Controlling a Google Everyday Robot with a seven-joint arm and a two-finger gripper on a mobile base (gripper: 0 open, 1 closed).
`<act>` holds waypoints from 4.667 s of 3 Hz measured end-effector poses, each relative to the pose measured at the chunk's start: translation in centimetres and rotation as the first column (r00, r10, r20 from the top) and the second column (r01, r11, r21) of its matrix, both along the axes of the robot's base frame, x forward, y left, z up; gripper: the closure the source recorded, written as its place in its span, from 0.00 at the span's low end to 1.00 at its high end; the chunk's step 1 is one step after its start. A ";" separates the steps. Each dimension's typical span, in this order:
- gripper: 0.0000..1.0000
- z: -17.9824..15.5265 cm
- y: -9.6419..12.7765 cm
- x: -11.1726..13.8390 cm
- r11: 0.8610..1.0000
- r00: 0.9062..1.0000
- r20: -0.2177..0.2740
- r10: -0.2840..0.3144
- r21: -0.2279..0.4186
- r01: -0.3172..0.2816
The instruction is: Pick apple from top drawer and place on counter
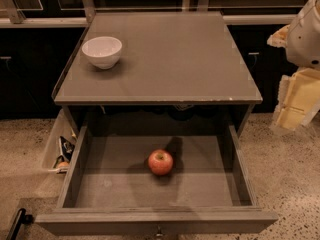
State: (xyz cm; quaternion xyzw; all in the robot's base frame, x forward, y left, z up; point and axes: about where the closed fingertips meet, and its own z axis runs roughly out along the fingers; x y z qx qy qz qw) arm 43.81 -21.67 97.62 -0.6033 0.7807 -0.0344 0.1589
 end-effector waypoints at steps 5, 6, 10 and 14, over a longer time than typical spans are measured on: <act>0.00 -10.1 2.5 -1.9 0.998 0.994 -0.105 0.043 0.051 -0.038; 0.00 -13.2 4.1 -2.2 0.991 0.990 -0.138 0.040 0.129 -0.022; 0.00 -24.0 13.9 0.0 0.876 0.994 0.007 0.109 0.472 -0.099; 0.00 -30.7 15.8 4.8 0.889 0.978 0.166 0.130 0.416 -0.188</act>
Offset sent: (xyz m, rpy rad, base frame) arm -0.0062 0.0064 -0.0279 0.0232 0.0314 0.0076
